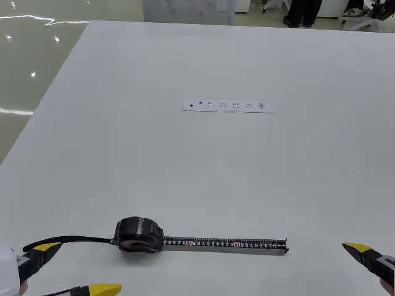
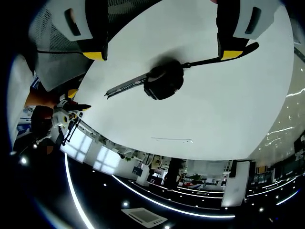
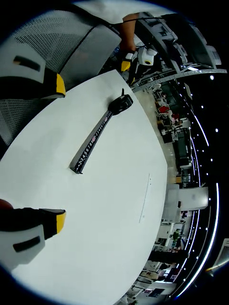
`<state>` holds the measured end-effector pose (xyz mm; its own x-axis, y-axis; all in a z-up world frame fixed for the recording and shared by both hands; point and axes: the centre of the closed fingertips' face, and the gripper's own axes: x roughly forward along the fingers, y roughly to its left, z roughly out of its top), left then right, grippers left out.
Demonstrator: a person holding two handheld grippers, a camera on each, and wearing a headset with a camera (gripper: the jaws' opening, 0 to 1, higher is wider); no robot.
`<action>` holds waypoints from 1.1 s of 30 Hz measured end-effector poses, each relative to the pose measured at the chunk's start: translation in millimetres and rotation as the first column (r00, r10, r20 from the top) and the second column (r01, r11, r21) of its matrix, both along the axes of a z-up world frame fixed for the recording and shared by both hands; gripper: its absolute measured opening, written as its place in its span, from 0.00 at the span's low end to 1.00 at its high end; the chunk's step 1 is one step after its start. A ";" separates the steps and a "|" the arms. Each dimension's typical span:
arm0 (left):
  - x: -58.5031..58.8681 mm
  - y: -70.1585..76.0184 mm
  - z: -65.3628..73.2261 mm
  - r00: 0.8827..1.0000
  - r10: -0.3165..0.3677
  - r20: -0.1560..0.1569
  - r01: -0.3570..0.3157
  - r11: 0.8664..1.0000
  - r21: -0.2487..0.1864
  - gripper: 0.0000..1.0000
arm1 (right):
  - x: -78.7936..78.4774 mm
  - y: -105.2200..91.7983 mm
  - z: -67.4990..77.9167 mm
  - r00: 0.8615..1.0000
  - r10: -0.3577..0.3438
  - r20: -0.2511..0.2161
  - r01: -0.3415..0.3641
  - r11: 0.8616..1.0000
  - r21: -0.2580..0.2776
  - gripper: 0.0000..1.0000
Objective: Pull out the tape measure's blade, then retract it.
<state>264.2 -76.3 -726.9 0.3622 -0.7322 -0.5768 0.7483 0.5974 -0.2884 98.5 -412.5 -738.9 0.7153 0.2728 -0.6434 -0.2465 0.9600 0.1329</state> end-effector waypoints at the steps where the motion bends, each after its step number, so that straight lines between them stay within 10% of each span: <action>1: 0.0 0.3 0.5 1.000 0.004 0.002 -0.004 1.000 -0.002 0.92 | -0.3 1.1 0.3 1.000 0.000 0.002 0.000 1.000 0.002 0.97; 33: -2.2 2.2 4.4 1.000 0.008 0.025 -0.009 1.000 0.010 0.91 | -3.6 5.7 -1.5 1.000 0.017 -0.009 -0.017 1.000 0.011 0.97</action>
